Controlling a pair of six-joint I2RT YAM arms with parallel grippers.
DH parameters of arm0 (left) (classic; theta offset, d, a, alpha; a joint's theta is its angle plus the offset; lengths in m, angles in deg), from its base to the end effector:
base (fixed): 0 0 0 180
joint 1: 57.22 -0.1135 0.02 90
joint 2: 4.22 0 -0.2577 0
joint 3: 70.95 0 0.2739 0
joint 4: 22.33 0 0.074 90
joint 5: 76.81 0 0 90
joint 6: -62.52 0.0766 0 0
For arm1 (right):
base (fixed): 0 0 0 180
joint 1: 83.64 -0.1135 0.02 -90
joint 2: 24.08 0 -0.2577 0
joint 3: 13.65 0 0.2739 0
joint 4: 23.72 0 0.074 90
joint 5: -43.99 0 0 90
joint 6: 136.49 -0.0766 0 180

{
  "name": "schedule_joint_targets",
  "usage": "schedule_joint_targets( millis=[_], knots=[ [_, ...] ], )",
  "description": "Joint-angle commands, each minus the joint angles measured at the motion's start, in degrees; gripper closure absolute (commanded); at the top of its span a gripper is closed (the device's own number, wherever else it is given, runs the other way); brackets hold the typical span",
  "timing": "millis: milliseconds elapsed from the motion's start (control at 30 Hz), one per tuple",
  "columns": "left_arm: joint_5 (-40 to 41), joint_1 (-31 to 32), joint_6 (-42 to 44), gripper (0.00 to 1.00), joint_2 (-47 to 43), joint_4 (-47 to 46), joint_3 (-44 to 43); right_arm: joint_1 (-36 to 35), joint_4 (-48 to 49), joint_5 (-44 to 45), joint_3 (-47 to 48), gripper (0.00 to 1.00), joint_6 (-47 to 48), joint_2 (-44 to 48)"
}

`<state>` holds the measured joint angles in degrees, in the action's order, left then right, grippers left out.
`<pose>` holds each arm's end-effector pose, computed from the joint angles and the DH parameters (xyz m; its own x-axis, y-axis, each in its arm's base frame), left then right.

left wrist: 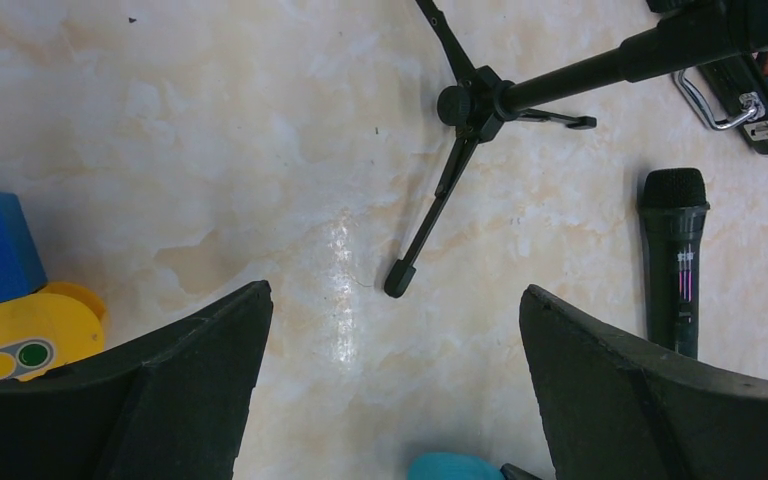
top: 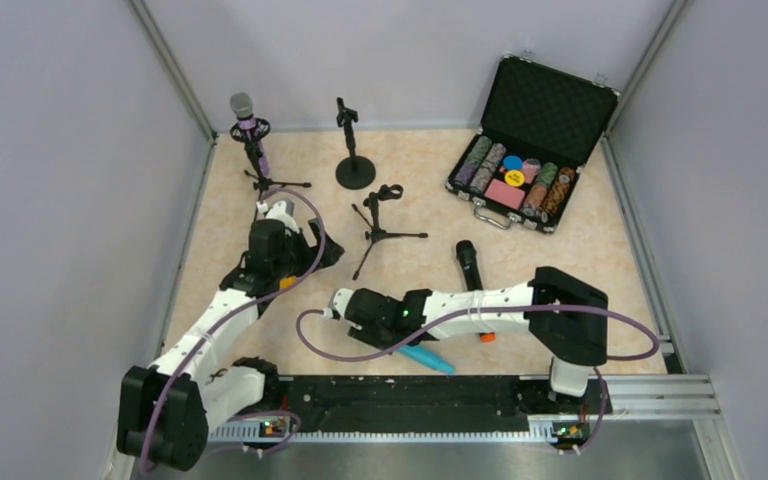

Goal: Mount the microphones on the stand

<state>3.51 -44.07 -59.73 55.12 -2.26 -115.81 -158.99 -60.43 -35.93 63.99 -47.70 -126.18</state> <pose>0.2667 -0.0755 0.1819 -0.6587 -0.3863 -0.6457 0.0090 0.8540 -0.5201 0.1130 0.3791 0.1212 -0.2412 -0.8404 -0.4853 -0.9263 0.3485 -0.1431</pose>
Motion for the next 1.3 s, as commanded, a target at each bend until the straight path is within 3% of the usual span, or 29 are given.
schedule_joint_targets(
  millis=[0,133,233,533,900,1133,1267],
  knots=[
    [-1.2,-0.2,1.8,0.02,-3.4,-2.7,-0.4,-0.5,2.9,5.9,0.5,0.68,-0.9,-1.3],
    [-1.6,-0.2,2.3,0.03,-6.2,-4.9,0.9,-0.5,3.8,7.1,-0.2,0.8,-0.1,-1.5],
    [-1.4,-0.2,2.3,0.03,-8.5,-6.5,1.5,-0.5,4.0,9.2,-0.8,1.0,-0.2,-1.7],
    [-2.0,-0.2,2.3,0.05,-14.3,-10.6,1.2,0.6,7.4,11.3,-2.3,1.0,-1.1,2.0],
    [-4.6,-0.2,2.7,0.05,-16.5,-15.1,2.5,14.2,16.5,-9.3,-7.7,1.0,-9.0,20.7],
    [-14.1,-0.1,2.2,0.05,-14.8,-16.8,1.6,26.2,26.4,-22.5,-12.3,1.0,-19.7,29.2],
    [-21.1,1.4,-0.5,0.06,-12.0,-23.0,1.8,34.9,33.8,-30.4,-16.1,1.0,-30.6,32.5]
  ],
)
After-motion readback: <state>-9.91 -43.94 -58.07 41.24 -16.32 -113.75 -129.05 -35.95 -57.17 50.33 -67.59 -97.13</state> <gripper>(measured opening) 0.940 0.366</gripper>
